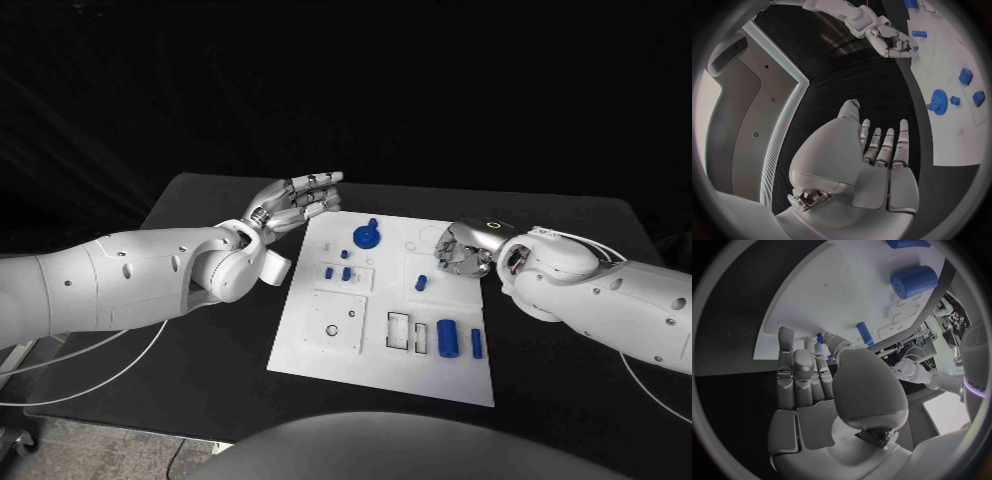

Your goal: Assemble the parts on the task board

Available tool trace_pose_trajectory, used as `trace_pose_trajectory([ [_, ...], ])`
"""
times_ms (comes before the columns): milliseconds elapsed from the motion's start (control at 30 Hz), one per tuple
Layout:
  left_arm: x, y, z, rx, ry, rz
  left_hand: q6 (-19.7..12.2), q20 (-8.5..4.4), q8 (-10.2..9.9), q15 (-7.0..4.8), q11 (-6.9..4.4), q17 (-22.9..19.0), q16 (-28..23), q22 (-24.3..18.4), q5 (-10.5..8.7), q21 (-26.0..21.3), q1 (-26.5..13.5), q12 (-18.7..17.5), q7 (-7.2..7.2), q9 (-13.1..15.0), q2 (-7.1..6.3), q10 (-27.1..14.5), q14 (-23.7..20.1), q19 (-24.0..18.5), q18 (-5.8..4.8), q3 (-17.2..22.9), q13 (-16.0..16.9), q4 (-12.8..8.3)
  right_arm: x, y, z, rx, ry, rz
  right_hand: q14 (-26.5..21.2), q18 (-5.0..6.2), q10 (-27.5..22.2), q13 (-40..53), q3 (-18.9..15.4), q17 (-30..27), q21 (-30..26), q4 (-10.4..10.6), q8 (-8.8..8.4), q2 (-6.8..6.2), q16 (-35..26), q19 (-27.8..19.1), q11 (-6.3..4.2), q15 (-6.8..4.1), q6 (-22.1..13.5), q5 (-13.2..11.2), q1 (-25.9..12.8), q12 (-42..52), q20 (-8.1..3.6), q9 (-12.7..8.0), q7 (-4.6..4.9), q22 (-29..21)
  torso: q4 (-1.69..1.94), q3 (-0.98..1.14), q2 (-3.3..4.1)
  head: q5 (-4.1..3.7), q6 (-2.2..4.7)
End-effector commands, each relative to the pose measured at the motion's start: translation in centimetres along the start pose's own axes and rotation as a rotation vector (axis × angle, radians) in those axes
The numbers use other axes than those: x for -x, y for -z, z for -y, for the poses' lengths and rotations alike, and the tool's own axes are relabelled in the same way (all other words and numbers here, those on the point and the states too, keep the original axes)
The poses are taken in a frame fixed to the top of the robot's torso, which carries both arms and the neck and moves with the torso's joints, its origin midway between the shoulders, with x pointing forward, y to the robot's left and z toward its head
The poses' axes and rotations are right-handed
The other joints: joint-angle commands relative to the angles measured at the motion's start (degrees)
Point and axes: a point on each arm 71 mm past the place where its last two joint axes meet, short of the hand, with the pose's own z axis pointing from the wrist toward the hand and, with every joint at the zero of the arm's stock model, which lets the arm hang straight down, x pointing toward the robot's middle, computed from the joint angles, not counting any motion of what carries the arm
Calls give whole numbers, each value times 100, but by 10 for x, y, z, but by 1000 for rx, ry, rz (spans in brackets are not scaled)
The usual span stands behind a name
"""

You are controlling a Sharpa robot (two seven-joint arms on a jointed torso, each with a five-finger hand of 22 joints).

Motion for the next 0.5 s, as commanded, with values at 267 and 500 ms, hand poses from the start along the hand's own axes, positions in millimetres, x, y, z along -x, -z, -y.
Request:
trace_pose_trajectory([
  [267, -3, -1, -1, 1, 18, -23, 83, -4, 63, 12, 13, 15, 74, -33, 71, 31, 98, 63, 112, -2, 23, 7, 73, 81, 7, -3, 12, -25, -17, 1, -2, 22, 19, -74, -43, 70, 360, -102, 1, -56, -70, -201, 163, -3, -81, 11, -70, -63, 290, 330, 255, -11, -38, 104, -58, 60, 1, -3, 0, 5, 1],
  [500, -3, -1, -1, 4, 20, -26, 157, -3, 87, 17, 20, 20, 117, -52, 99, 37, 151, 115, 169, 5, 37, 27, 106, 111, -2, 10, 17, -39, -18, 1, -2, 27, 24, -72, -102, 67, 559, -158, 0, -153, -75, -349, 256, 14, -194, -3, -110, -96, 434, 454, 396, -25, -77, 202, -69, 126, 0, -3, -2, -3, 1],
])
